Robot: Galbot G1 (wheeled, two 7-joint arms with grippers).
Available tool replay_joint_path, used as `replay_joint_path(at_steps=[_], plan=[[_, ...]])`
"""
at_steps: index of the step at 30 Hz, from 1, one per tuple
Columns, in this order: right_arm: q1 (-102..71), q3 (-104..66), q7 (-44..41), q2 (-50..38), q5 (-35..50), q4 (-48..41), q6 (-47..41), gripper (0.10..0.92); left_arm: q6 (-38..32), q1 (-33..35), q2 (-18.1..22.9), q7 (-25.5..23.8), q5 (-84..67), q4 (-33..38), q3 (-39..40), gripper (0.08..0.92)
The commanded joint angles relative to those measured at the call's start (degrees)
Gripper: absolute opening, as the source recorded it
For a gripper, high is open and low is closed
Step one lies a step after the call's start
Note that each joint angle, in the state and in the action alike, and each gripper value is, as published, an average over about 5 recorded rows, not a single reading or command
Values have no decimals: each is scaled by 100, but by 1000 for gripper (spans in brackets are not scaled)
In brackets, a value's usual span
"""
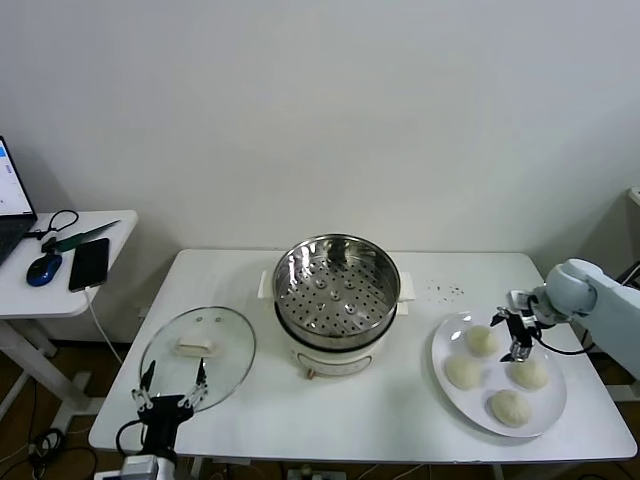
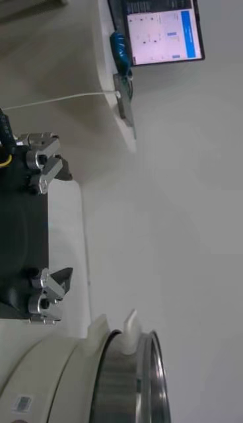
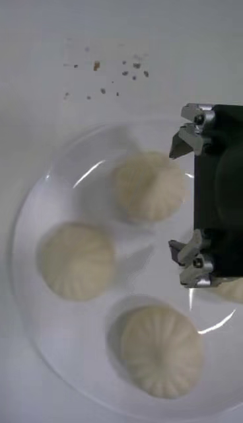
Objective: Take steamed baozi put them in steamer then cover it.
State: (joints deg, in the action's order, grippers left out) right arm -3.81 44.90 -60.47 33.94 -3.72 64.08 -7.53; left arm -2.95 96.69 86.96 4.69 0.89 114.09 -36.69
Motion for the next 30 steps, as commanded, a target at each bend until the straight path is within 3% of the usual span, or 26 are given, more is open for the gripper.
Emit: replay_joint_path(at_steps=[1, 23, 30], plan=[[402, 375, -80, 367, -31, -458, -11, 823, 6, -38, -12, 10, 35, -74, -8, 823], [438, 563, -192, 736, -22, -744, 59, 820, 18, -62, -20, -50, 123, -135, -39, 823], [450, 612, -224, 687, -9, -668, 62, 733, 10, -56, -19, -67, 143, -122, -47, 823]])
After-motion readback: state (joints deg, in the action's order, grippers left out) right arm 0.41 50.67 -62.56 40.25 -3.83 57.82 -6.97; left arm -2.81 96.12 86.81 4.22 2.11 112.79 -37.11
